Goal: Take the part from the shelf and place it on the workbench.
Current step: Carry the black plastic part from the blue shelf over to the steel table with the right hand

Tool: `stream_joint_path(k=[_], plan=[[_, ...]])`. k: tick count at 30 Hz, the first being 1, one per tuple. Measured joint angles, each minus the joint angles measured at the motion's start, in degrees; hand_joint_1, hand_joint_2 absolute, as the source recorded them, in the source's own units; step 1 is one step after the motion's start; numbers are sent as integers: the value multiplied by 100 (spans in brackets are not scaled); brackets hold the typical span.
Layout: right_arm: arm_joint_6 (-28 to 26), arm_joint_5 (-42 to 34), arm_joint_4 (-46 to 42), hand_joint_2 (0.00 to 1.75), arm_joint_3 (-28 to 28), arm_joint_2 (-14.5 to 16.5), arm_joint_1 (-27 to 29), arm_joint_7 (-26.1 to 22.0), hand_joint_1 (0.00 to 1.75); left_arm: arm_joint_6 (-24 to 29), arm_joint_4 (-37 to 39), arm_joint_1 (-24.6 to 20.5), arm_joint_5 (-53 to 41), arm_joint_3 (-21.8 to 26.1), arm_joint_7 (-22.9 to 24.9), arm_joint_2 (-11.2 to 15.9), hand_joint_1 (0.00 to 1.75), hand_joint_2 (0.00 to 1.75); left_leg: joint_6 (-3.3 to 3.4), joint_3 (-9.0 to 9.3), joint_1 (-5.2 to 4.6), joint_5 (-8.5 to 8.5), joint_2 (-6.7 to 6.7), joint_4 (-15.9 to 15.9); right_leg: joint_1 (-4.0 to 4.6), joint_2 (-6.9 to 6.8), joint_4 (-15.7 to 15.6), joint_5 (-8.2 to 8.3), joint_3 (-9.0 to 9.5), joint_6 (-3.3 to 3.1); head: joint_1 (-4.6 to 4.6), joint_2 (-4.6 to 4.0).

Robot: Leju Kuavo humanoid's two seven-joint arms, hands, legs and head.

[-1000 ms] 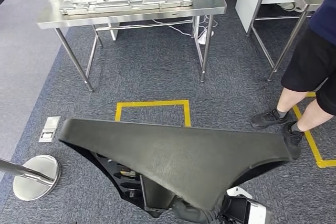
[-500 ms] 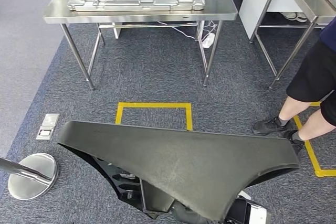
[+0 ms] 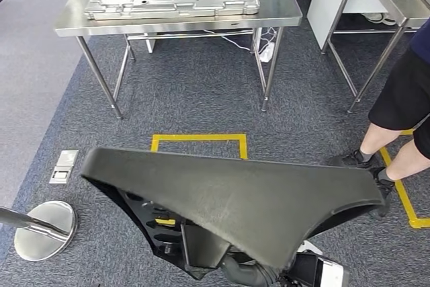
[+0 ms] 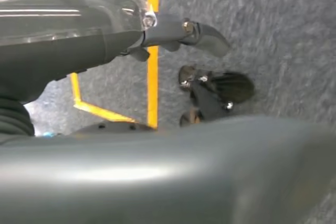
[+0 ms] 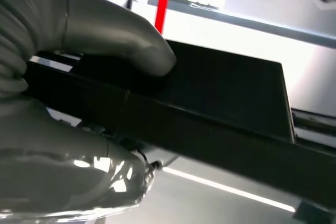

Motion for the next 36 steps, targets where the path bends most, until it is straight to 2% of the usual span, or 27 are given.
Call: stream_joint_path(k=[2,3,4,5,6,7,8,9,13,14,15,17,18,19,20,22,23,24,26,28,29,30,32,33,34,35,36], plan=[[0,-2,1,175,0,2,3,-2,175,-2,0,11,0,0,-4,2,0,175,-77,-382,64,-274,3,729,-13,-16,1,-19,14,-4,0,0],[0,-2,2,175,0,2,5,-2,175,-2,0,19,0,0,-4,4,0,175,-105,-502,90,-286,5,926,-21,-18,1,-31,25,6,1,0],[0,-2,3,175,0,2,6,-2,175,-2,0,25,0,0,-4,6,0,175,-127,-518,112,-183,7,906,-33,-18,2,-47,46,24,1,0],[0,-2,3,175,0,2,6,-2,175,-2,0,28,0,0,-4,9,0,175,-145,-421,131,17,10,657,-49,-17,3,-69,80,50,1,1],[0,-2,3,175,0,2,6,-2,175,-2,0,29,0,0,-4,11,0,175,-161,-251,149,258,16,264,-66,-17,3,-97,121,83,0,0],[0,-2,3,175,0,2,4,-3,175,-2,0,27,0,0,-4,11,0,175,-171,-82,147,425,22,-99,-69,-17,4,-125,157,122,-1,0],[0,-3,3,175,-1,3,2,-5,175,-3,0,22,0,0,-4,11,0,175,-158,46,142,512,30,-374,-68,-16,7,-148,179,162,-2,1],[1,-4,2,175,-3,4,0,-7,175,-3,0,18,0,-1,-4,9,0,175,-134,108,130,519,36,-509,-62,-15,4,-163,190,199,-1,0],[14,-6,-3,175,-11,8,-10,-15,175,-9,0,30,0,-1,-11,13,0,175,47,146,110,449,38,-569,-73,-21,13,-231,217,320,-2,-1],[16,-7,-6,175,-14,9,-15,-17,175,-16,0,27,0,-1,-14,15,0,175,93,166,115,443,39,-583,-72,-18,168,-321,152,328,-2,0],[17,-8,-9,175,-17,9,-16,-20,175,-24,0,23,0,-2,-17,17,0,175,135,187,113,432,40,-591,-67,-13,455,-461,12,323,-1,0],[18,-4,-11,175,-20,9,-9,-24,175,-34,0,20,-1,-2,-21,17,0,175,198,228,79,390,41,-591,-43,-3,1254,-758,-432,302,1,1],[17,2,-11,175,-21,9,-1,-25,175,-34,0,23,-3,-2,-22,17,0,175,218,257,60,366,39,-591,-31,0,1549,-805,-621,290,1,1],[18,10,-11,175,-22,9,6,-26,175,-34,0,28,-6,-2,-27,17,0,175,229,294,42,337,35,-591,-17,3,1645,-733,-719,272,1,1],[17,22,-12,175,-22,9,10,-29,175,-34,0,31,-9,-2,-35,18,0,175,231,343,26,303,26,-591,0,5,1501,-544,-702,246,1,1],[17,54,-19,175,-22,8,16,-40,175,-35,1,33,-13,-2,-61,15,0,175,211,448,3,219,13,-591,50,12,799,-69,-455,158,-3,-1],[15,69,-29,175,-21,8,22,-46,175,-36,1,30,-14,-2,-71,13,0,175,190,478,-5,181,9,-584,76,14,474,68,-329,120,-4,0],[13,84,-42,175,-21,8,30,-52,175,-37,2,27,-15,-2,-78,10,0,175,168,487,-7,153,10,-582,98,17,270,113,-252,90,-9,1],[-1,104,-77,175,-20,7,56,-62,175,-37,2,23,-16,-2,-81,9,0,175,119,488,-1,127,15,-596,120,28,154,53,-210,63,-10,1],[-18,124,-119,175,-20,9,88,-80,175,-36,2,17,-24,-4,-86,13,0,175,61,518,2,77,21,-586,82,30,101,26,-153,24,-13,0],[-23,133,-141,175,-20,12,99,-92,175,-36,2,11,-28,-5,-89,15,0,175,24,479,5,9,21,-468,56,20,74,11,-109,1,-19,0],[-25,144,-158,175,-20,15,111,-101,175,-35,2,8,-33,-6,-92,17,0,175,-14,363,17,-98,20,-228,32,10,54,-9,-62,-18,-26,1],[-26,162,-175,175,-20,17,134,-112,175,-29,2,19,-35,-7,-93,21,0,175,-81,-69,56,-338,21,499,21,1,49,-69,4,-35,-34,1],[-26,170,-177,175,-20,17,150,-114,175,-23,2,32,-35,-7,-93,24,0,175,-106,-282,75,-383,21,802,17,4,49,-104,42,-30,-36,1],[-26,177,-178,175,-20,17,166,-116,175,-16,2,45,-35,-7,-92,27,0,175,-122,-414,88,-318,21,926,11,9,49,-146,92,-19,-36,1],[-27,180,-179,175,-20,17,180,-118,175,-12,2,56,-35,-7,-92,30,0,175,-130,-446,97,-144,21,843,4,13,49,-191,155,-4,-35,1],[-27,185,-183,175,-20,17,190,-121,175,-7,2,61,-35,-7,-95,32,0,175,-131,-377,103,121,22,557,-6,16,49,-242,230,16,-36,0]])
